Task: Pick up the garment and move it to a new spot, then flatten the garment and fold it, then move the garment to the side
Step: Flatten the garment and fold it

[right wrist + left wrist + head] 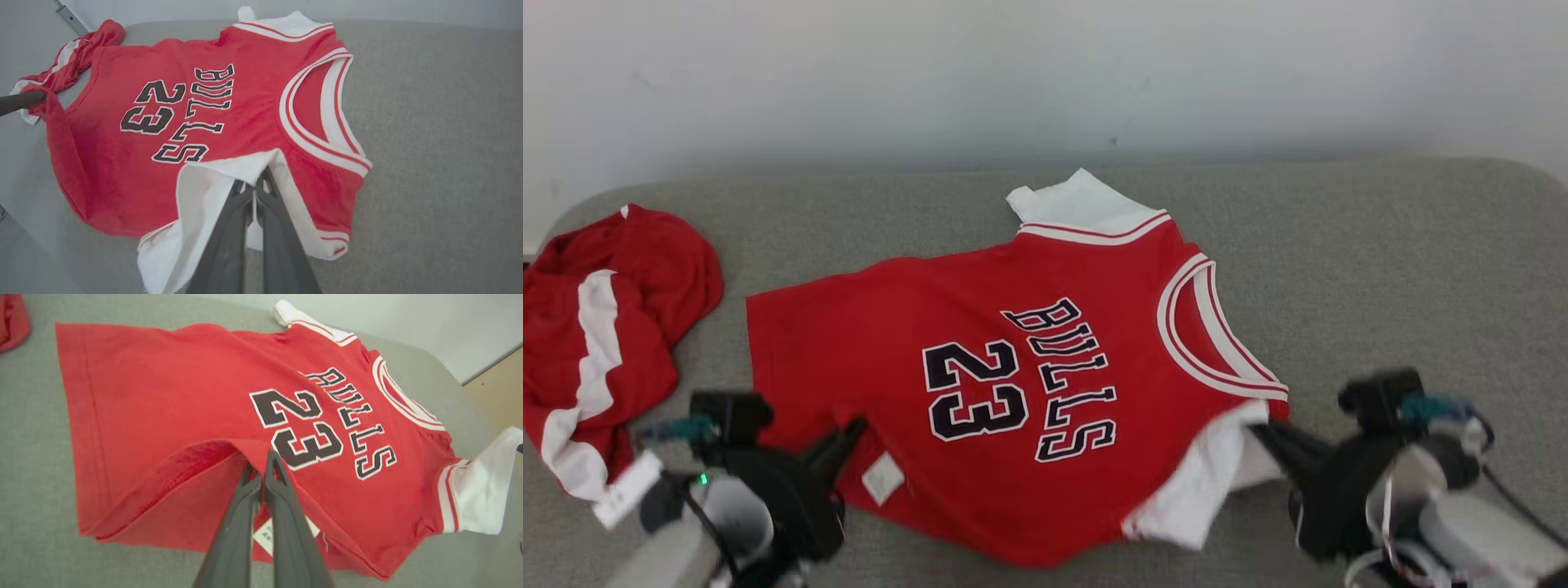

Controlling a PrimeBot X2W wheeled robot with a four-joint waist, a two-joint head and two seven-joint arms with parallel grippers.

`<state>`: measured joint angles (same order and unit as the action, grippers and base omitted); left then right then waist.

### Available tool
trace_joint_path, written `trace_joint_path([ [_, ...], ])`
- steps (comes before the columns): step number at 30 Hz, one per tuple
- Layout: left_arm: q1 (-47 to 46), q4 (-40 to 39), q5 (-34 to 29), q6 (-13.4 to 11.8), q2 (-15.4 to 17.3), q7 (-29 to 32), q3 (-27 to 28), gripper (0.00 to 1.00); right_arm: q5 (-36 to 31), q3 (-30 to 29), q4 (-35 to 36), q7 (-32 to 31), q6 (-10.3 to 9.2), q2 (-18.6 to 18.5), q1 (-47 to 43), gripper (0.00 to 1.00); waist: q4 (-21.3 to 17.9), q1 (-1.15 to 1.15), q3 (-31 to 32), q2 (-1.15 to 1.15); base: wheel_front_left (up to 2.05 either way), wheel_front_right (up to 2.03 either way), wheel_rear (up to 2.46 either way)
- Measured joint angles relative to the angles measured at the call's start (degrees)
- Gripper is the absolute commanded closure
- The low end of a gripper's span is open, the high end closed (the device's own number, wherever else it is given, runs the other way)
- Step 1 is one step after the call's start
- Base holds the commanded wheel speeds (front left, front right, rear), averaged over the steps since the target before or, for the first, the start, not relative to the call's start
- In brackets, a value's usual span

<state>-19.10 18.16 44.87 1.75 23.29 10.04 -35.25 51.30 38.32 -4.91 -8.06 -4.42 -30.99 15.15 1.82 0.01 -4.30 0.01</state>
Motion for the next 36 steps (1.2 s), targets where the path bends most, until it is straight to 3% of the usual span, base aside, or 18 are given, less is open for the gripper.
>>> trace_joint_path([
  [3,-10.2,2.9,1.7,1.8,0.5,4.3,1.8,1.00,0.2,-1.2,-4.7,-4.7,1.44,2.7,13.5,1.00,-0.9,0.01,-2.1,0.01,0.00,0.00,0.00],
  [5,-19.5,5.7,2.6,2.4,0.2,7.5,3.6,1.00,1.1,-4.2,-9.4,-7.7,1.42,6.1,23.7,1.00,-1.6,0.01,-3.6,0.01,0.00,0.00,0.00],
  [8,-35.5,8.4,2.5,2.2,-2.2,9.6,9.4,1.00,-3.1,-14.4,-14.4,-9.3,0.31,10.9,36.4,1.00,-2.6,0.01,-5.9,0.01,0.00,0.00,0.00],
  [11,-47.2,6.8,-0.3,1.3,-5.1,7.9,13.5,1.00,-7.6,-22.1,-16.2,-5.8,-1.19,13.5,46.6,1.00,-3.3,0.01,-8.3,0.02,0.00,0.00,0.00],
  [14,-53.9,5.7,-0.1,1.2,-6.2,5.7,13.9,1.00,-8.0,-20.5,-15.7,-3.1,-0.89,13.8,54.4,1.00,-3.6,0.02,-10.0,0.01,0.00,0.00,0.00],
  [17,-55.1,-1.2,-0.5,1.8,-4.1,2.8,14.5,1.00,-8.2,-16.5,-9.7,-0.2,2.34,13.1,60.9,1.00,-3.9,0.00,-12.6,0.00,0.00,0.00,0.00],
  [20,-46.8,-5.0,-0.5,1.8,-0.8,-1.1,16.6,1.00,-8.4,-13.9,-4.6,2.1,5.86,11.7,53.1,1.00,-3.9,-0.01,-15.1,-0.01,0.00,0.00,0.00],
  [23,-32.9,-3.0,0.8,1.8,-0.7,-4.2,16.8,1.00,-8.3,-12.3,-6.1,4.1,7.03,10.3,38.7,1.00,-3.9,0.04,-16.8,0.02,0.00,0.00,0.00],
  [26,-19.3,-0.2,2.4,1.5,-1.9,-6.5,16.0,1.00,-7.7,-11.5,-6.9,6.4,7.11,9.5,26.4,1.00,-3.7,0.03,-16.5,0.02,0.00,0.00,0.00],
  [29,-10.6,1.2,2.1,1.4,-2.1,-8.1,13.4,1.00,-6.4,-11.8,-6.5,9.1,6.00,9.6,17.8,1.00,-3.6,-0.04,-15.2,-0.01,0.00,0.00,0.00],
  [36,-3.8,6.2,0.0,2.4,-1.7,-11.0,10.4,1.00,-6.1,-11.5,-7.7,13.7,4.77,9.3,4.3,1.00,-2.9,-0.03,-10.2,-0.01,0.00,0.00,0.00],
])
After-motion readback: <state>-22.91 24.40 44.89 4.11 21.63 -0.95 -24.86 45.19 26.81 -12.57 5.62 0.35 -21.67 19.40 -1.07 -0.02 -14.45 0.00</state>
